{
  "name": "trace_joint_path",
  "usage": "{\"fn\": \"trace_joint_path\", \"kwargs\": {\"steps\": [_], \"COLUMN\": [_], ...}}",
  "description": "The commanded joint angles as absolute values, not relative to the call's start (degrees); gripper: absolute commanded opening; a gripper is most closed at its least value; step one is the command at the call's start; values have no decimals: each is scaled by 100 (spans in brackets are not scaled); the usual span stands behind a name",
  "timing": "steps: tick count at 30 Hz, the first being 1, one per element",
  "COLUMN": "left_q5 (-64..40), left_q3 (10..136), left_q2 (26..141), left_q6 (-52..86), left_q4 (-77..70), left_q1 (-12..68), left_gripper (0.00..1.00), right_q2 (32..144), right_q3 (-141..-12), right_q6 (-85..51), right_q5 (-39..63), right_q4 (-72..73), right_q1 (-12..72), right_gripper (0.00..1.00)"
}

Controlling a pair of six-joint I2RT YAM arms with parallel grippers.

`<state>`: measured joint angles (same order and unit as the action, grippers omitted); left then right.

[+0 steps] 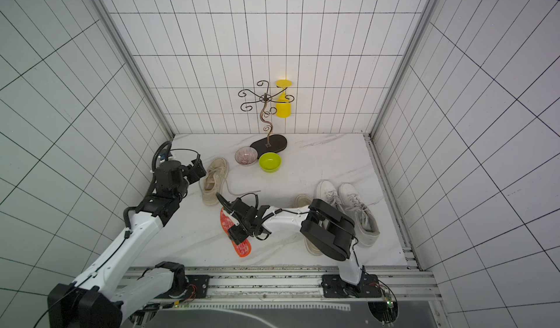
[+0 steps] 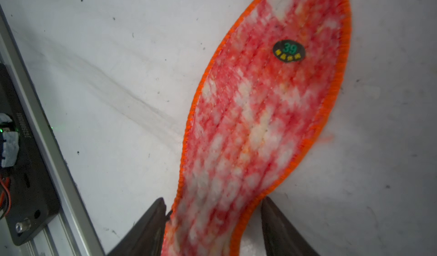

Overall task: Remove the insole from the shoe
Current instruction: Move the insole to the center of the board.

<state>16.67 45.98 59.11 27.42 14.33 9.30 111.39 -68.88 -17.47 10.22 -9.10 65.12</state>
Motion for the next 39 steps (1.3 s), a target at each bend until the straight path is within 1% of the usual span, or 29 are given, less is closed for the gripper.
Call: {"fn": "trace_joint_path", "kwargs": {"steps": [1,4,9,13,17,21,26,29,33,36,39], "left_q5": [1662,1629,1556,1565,1631,1613,1613,1584,1466,1329,1029], "left_q3": [4583,4538,4518,4541,4511,4500,4509,4500,4500,4500,4524], "left_q2": [5871,5863,5852,5829,5725,5676,5637,5599,5659,5715,5772], "left_q6": [2775,2777,2779,2795,2799,2799,2804,2811,2808,2797,2784], "left_q4": [1334,1328,1293,1331,1361,1356,1372,1376,1365,1369,1380], "left_q1": [914,908,914,907,914,914,914,912,914,914,922], "left_gripper": [98,98,98,98,98,98,98,98,98,98,98], "right_q2": [10999,10690,10721,11033,11398,11577,11962,12063,11752,11223,10465], "right_q3": [-7296,-6841,-6455,-6814,-7223,-7496,-8064,-8325,-8241,-7876,-7319], "right_q6": [-1539,-1474,-1356,-1270,-1223,-1178,-1200,-1308,-1499,-1597,-1698], "right_q5": [934,800,1318,1366,1283,1429,1563,1352,959,738,320], "right_q4": [-1259,-1104,-839,-929,-1119,-1112,-1128,-1205,-1123,-941,-835], "right_q1": [6570,6475,6480,6700,6759,6798,6917,6934,6896,6822,6682], "right_gripper": [67,66,59,59,62,63,61,60,64,67,68]}}
